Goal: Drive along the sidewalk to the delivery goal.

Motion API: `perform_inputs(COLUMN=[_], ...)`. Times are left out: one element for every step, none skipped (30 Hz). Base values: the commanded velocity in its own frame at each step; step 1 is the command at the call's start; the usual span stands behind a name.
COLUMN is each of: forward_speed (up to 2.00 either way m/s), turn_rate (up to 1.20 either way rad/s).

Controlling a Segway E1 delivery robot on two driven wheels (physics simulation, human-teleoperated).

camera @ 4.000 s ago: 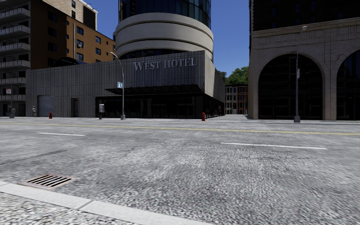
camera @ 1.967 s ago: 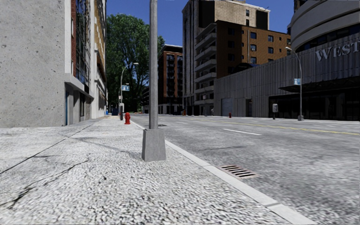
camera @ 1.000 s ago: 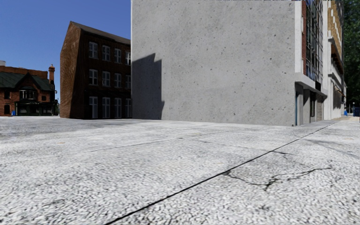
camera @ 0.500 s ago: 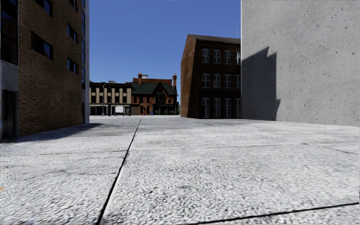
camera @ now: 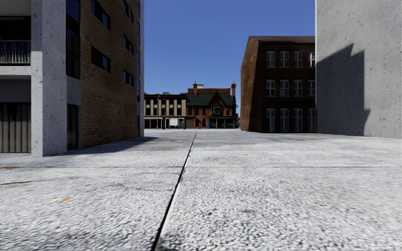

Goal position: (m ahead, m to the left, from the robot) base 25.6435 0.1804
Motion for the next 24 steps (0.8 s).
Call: perform_inputs(forward_speed=[1.72, 1.84, 1.84, 1.92, 1.96, 1.97, 1.97, 1.97, 1.97, 1.97, 1.98, 1.98, 1.98, 1.98, 1.98, 1.98, 1.98, 1.98, 1.98, 1.99, 1.99, 1.99, 1.99, 1.99], turn_rate=[0.00, 0.00, 0.00, 0.00, 0.00, 0.00, 0.00, 0.00, 0.00, 0.00, 0.00, 0.00, 0.00, 0.00, 0.00, 0.00, 0.00, 0.00, 0.00, 0.00, 0.00, 0.00, 0.00, 0.00])
